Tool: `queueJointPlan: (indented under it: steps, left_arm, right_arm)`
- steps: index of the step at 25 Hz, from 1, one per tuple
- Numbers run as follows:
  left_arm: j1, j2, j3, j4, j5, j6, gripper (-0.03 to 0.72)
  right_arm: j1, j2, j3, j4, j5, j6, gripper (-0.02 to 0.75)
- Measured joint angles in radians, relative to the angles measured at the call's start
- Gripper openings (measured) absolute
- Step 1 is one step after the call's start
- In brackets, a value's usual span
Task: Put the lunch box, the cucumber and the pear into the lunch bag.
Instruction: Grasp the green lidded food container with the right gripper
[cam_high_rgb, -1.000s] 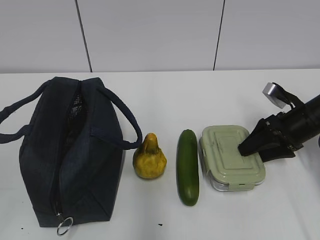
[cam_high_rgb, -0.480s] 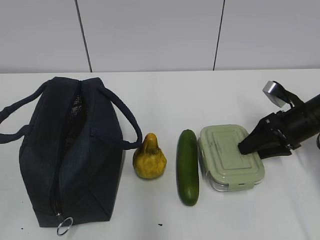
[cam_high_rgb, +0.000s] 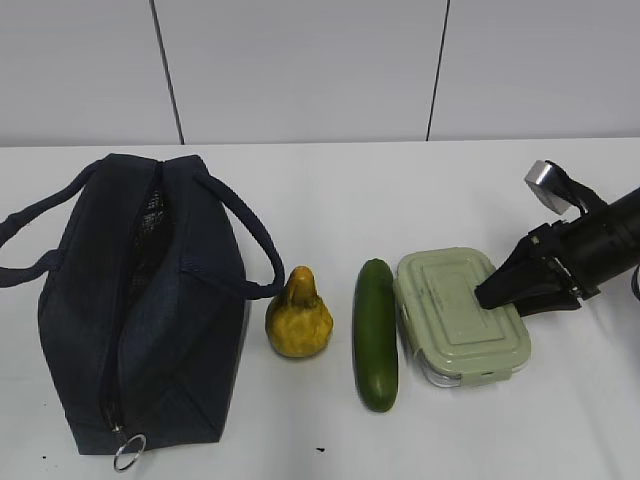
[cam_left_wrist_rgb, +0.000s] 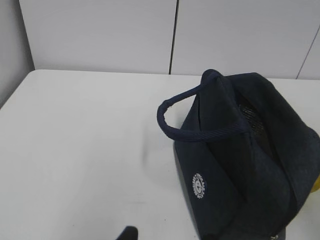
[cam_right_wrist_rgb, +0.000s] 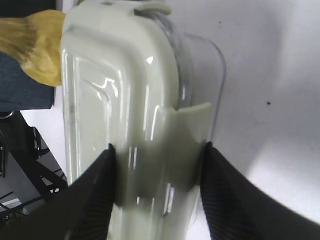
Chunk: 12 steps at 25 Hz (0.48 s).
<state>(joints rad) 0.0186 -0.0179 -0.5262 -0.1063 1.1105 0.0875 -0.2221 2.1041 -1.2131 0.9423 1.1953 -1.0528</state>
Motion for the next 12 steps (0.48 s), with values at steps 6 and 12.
queueJointPlan:
  steps: [6, 12]
  left_arm:
    - [0.0, 0.079, 0.0, -0.057, -0.004, 0.001, 0.246]
    - [0.0, 0.209, 0.001, -0.138, -0.021, 0.059, 0.247]
  right_arm:
    - [0.0, 0.0, 0.0, 0.007, 0.0, -0.005, 0.387]
    - [0.0, 0.0, 0.0, 0.009, 0.0, -0.005, 0.386]
